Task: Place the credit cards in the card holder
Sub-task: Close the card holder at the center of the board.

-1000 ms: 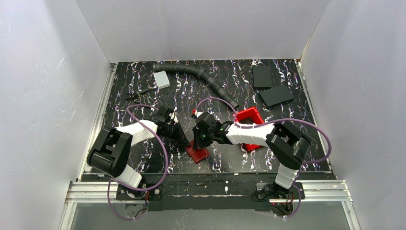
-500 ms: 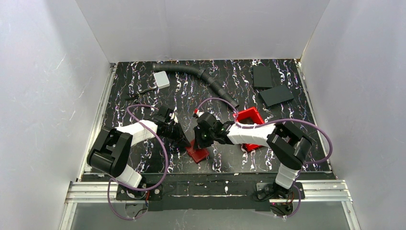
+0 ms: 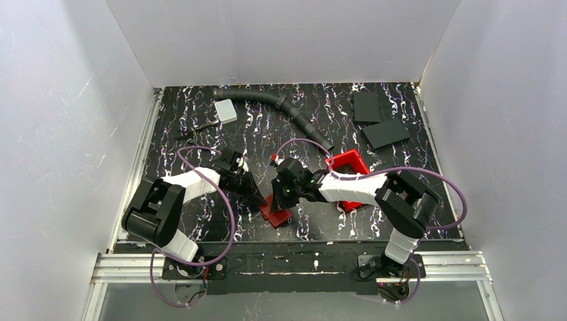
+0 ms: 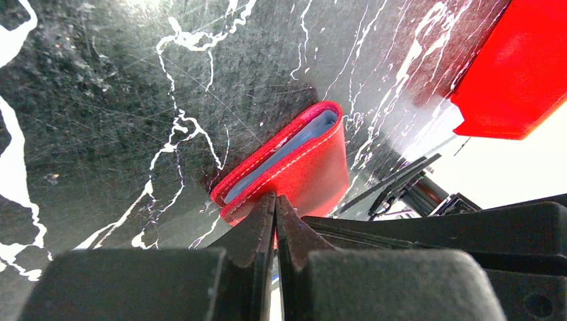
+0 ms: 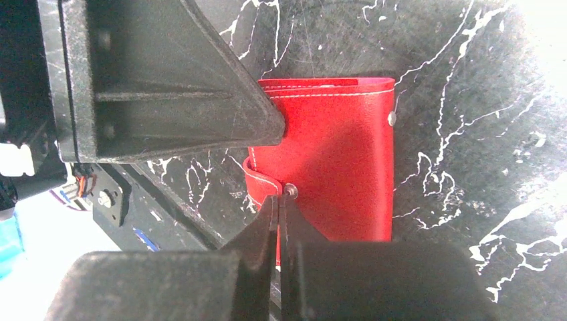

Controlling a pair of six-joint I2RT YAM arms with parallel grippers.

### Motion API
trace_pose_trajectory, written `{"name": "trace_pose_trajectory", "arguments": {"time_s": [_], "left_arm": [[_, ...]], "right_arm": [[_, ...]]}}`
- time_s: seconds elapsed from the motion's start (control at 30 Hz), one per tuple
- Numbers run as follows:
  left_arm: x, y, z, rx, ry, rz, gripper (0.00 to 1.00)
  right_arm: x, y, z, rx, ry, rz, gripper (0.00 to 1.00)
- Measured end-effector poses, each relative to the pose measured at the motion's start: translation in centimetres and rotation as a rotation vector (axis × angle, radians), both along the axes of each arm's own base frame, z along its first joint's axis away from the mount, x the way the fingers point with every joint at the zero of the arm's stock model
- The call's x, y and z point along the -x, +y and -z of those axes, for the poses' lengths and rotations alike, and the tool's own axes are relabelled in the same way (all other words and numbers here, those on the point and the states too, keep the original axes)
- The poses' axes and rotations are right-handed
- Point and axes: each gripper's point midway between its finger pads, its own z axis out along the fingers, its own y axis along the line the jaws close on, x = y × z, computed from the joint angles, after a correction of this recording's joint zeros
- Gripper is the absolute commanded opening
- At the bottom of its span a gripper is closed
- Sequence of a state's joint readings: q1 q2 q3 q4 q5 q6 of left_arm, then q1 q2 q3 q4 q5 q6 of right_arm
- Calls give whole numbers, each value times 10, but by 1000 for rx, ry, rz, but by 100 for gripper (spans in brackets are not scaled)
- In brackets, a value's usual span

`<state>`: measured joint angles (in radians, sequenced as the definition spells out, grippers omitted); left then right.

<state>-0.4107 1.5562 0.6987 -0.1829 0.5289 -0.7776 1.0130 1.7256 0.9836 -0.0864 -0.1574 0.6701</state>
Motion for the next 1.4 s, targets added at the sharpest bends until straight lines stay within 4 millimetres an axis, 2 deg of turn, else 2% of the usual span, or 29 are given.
{"name": "trace_pose_trajectory", "arguments": {"time_s": [0.5,0.9,1.17,1.4], "left_arm": [[0,0,0,2,2,0,1],[0,0,0,2,2,0,1],[0,0,0,2,2,0,1],[0,0,0,2,2,0,1]], "right_arm": [[-4,-5,2,38,-36,-10,1],[-1,2,-5,4,-43,-61,1],[-6,-1,2,16,-35,-49,1],[-8,1,0,15,-45,-60,1]]}}
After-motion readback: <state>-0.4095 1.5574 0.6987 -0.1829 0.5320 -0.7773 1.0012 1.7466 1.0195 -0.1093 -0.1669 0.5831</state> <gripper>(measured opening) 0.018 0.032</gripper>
